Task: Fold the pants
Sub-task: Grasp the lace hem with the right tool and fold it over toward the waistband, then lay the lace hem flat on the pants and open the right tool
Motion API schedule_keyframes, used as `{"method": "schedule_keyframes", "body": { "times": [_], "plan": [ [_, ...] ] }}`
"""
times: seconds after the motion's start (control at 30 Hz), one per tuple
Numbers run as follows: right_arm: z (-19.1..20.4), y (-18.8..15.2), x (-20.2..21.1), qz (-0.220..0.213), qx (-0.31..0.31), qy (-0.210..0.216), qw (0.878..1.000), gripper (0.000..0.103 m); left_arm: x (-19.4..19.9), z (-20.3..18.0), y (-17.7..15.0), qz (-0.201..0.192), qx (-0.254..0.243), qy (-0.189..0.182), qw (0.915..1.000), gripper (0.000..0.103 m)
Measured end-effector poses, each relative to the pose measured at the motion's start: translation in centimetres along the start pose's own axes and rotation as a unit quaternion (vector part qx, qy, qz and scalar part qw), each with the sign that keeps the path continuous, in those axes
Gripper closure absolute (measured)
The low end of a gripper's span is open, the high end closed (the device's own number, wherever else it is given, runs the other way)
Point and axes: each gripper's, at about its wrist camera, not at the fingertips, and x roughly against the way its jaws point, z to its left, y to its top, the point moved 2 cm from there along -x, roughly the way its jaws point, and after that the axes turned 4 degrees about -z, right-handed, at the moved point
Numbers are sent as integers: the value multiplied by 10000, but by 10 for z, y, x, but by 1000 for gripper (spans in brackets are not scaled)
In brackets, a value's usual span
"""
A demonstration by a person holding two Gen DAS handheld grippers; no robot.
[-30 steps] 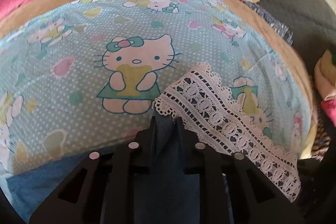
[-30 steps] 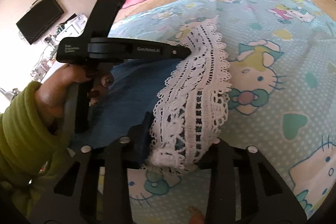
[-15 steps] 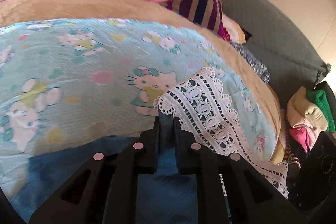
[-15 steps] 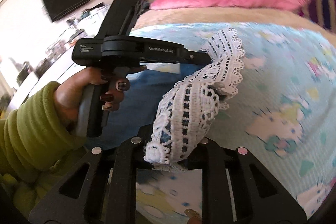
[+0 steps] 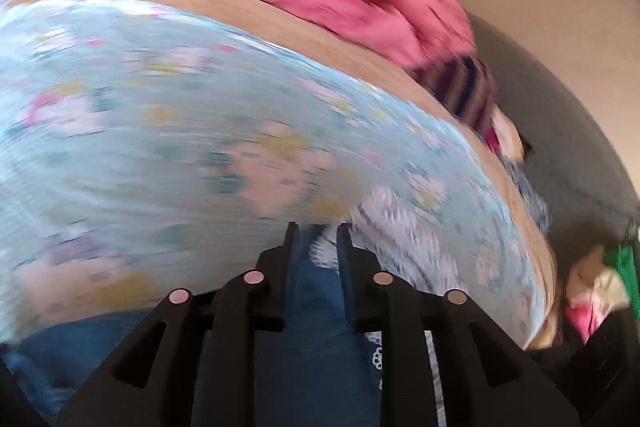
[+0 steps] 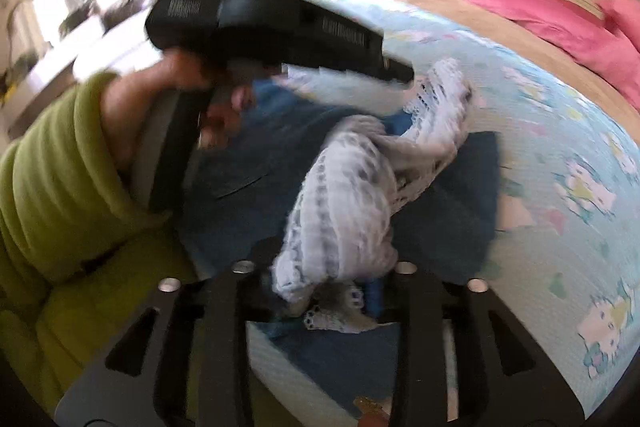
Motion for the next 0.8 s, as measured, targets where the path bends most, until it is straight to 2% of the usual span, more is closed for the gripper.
{"method": "schedule_keyframes", "body": {
  "times": [0.07, 0.13, 0.23, 0.3, 0.47, 0.63, 0.67, 0.73, 0.8],
  "plan": [
    [20, 3, -4, 5, 316, 122, 9994, 60, 22, 23, 1, -229, 353, 9, 9991, 71],
    [34, 4, -2, -44, 495, 288, 9984, 47, 39, 35, 1, -384, 495, -16, 9980, 67],
    [44, 10, 5, -134, 618, 620, 9961, 42, 47, 40, -3, -386, 508, -49, 9979, 57],
    [46, 11, 14, -244, 636, 680, 9954, 39, 47, 37, -9, -300, 494, -67, 9983, 54],
    [19, 9, 34, -446, 374, 278, 9979, 34, 43, 42, -20, -111, 490, -99, 9987, 49],
    [-33, -1, 40, -430, -368, -323, 9979, 32, 29, 41, -29, 156, 554, -71, 9983, 48],
    [-43, -2, 37, -432, -487, -417, 9970, 31, 25, 40, -31, 222, 544, -55, 9983, 46],
    [-65, -3, 33, -412, -721, -701, 9941, 30, 15, 39, -33, 331, 509, 113, 9981, 36],
    [-88, -1, 27, -446, -965, -846, 9907, 29, 8, 40, -33, 386, 525, 188, 9977, 33]
  ]
}}
